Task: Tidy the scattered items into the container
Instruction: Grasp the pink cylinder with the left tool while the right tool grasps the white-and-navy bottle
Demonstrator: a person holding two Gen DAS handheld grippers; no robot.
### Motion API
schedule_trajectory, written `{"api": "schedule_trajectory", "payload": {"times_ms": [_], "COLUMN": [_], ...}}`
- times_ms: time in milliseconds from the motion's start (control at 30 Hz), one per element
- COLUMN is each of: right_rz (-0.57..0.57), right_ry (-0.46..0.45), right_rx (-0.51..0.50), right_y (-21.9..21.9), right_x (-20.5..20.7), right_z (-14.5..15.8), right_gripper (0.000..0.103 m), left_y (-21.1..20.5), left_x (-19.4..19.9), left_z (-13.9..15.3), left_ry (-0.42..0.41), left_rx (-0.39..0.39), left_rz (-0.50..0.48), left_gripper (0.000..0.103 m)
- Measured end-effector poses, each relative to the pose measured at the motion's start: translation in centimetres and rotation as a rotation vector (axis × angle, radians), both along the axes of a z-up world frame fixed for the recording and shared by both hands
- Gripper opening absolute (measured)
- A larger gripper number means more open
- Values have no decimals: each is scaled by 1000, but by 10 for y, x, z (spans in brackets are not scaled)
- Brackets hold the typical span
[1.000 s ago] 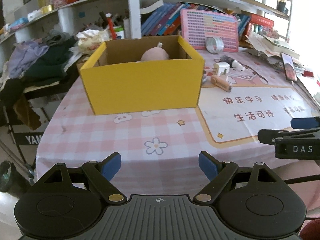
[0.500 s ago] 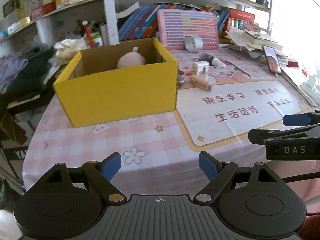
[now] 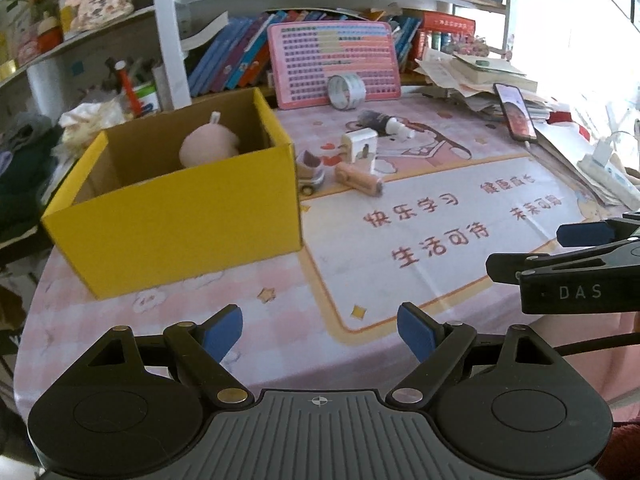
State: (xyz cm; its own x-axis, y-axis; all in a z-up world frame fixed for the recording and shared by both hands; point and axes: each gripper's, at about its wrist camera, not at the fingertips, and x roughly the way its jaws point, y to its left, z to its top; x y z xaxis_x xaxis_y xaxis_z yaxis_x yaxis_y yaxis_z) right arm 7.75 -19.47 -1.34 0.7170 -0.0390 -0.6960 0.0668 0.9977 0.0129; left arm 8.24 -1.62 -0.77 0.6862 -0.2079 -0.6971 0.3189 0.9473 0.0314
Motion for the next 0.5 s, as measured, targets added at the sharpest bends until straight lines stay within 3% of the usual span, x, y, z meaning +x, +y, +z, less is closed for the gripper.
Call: {"api": "schedule_trajectory", "payload": {"times_ms": [500], "right_rz": [-50], "right_ry": [35], "right_rx": [-20], "right_y": [-49], "right_x": [27], "right_z": [-8], "right_gripper": [86], "left_y": [-54], "left_x": [35], "left_z": [-12], "left_ry": [31], "left_rx": [-7], "left_rz": [-82], "left_gripper": [87]}}
